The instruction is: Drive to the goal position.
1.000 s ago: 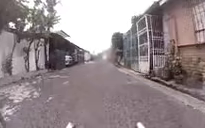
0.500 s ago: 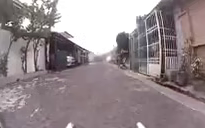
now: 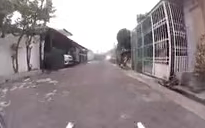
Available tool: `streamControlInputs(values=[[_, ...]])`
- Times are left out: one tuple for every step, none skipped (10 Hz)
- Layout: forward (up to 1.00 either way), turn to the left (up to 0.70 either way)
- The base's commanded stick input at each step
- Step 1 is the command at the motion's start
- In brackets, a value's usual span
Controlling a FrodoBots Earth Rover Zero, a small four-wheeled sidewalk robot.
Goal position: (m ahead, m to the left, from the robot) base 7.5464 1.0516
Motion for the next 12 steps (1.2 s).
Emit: streamControlInputs(values=[[1.0,0.02],[1.0,0.02],[1.0,0.02],[1.0,0.02],[1.0,0.02],[1.0,0.02],[1.0,0.02],[1.0,0.02],[1.0,0.02],[1.0,0.0],[1.0,0.02],[1.0,0.02]])
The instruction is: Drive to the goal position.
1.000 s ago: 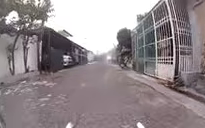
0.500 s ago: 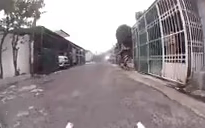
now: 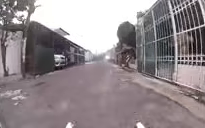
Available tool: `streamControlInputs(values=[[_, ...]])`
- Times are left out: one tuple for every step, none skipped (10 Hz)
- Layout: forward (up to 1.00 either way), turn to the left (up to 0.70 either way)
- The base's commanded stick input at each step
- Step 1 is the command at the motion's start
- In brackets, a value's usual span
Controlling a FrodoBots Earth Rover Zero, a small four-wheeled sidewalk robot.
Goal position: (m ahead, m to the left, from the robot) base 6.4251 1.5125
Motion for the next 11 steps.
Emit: streamControlInputs(values=[[1.0,0.02],[1.0,0.02],[1.0,0.02],[1.0,0.02],[1.0,0.02],[1.0,0.02],[1.0,0.02],[1.0,0.02],[1.0,0.02],[1.0,0.02],[1.0,0.02]])
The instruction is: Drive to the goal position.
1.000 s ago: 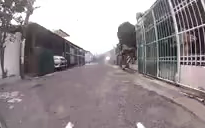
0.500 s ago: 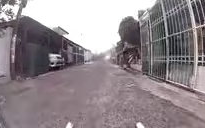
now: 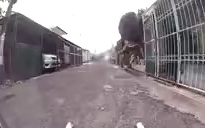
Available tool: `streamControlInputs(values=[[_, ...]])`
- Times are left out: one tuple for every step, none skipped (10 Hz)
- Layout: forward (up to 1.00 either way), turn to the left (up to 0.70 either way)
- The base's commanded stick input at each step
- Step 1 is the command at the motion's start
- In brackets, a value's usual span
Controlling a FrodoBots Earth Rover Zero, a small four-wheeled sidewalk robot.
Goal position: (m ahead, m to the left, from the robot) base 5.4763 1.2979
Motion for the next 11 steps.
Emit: streamControlInputs(values=[[0.05,0.0],[0.05,0.0],[0.05,0.01],[0.05,0.01],[0.05,0.01],[0.05,0.01],[0.05,0.01],[0.05,0.0],[0.13,0.01],[0.46,0.03],[1.0,0.02]])
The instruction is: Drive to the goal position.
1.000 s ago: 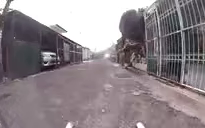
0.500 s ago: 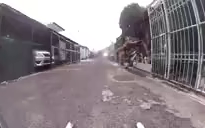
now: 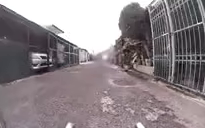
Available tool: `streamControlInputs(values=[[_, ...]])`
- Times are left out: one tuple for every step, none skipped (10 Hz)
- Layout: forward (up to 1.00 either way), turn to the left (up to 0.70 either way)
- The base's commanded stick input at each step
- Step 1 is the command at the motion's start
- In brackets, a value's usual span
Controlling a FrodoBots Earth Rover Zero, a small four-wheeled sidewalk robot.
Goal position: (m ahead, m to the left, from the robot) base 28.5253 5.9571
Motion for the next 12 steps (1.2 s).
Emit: streamControlInputs(values=[[1.0,0.02],[1.0,0.02],[1.0,0.02],[1.0,0.02],[1.0,0.02],[1.0,0.02],[1.0,0.01],[1.0,0.01],[1.0,0.02],[1.0,0.02],[1.0,0.02],[1.0,0.0]])
